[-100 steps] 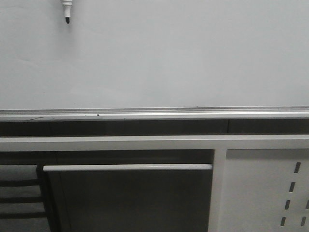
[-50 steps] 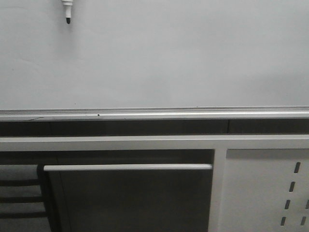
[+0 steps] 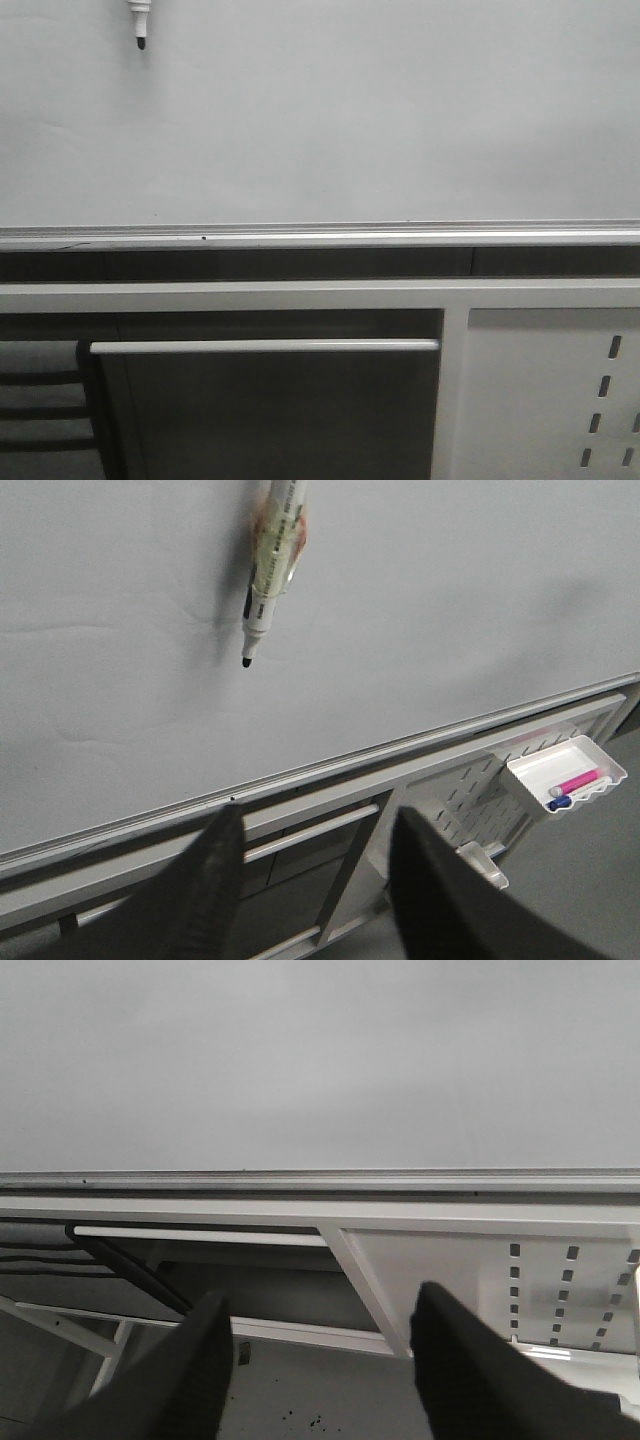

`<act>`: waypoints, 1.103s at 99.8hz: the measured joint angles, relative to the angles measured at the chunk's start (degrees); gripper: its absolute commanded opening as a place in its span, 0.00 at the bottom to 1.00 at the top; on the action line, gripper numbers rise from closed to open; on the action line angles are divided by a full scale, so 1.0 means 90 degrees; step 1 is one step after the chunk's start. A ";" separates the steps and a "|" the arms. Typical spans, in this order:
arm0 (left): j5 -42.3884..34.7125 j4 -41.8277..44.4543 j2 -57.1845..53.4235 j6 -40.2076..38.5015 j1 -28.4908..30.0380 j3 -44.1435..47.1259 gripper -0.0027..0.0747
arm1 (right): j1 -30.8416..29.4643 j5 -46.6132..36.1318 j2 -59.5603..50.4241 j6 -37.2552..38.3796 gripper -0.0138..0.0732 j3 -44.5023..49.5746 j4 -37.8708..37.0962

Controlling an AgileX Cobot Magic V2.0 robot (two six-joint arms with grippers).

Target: Write number 1 on whiteboard

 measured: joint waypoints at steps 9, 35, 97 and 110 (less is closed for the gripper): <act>-0.0306 -0.0300 0.0133 0.0268 0.0000 0.0000 0.60 | 0.0000 0.0000 0.0000 -0.0031 0.60 0.0000 0.0176; -0.0970 -0.2623 0.0551 0.2387 0.0000 -0.0014 0.51 | 0.0000 -0.0228 0.0000 -0.0739 0.60 0.0000 0.1169; -0.2873 -0.6110 0.2191 0.6215 -0.1515 -0.0610 0.51 | 0.0000 -0.0539 0.0000 -0.0909 0.60 0.0000 0.1337; -0.3461 -0.6122 0.2524 0.6392 -0.1977 -0.0882 0.51 | 0.0000 -0.0539 0.0000 -0.0909 0.60 0.0000 0.1340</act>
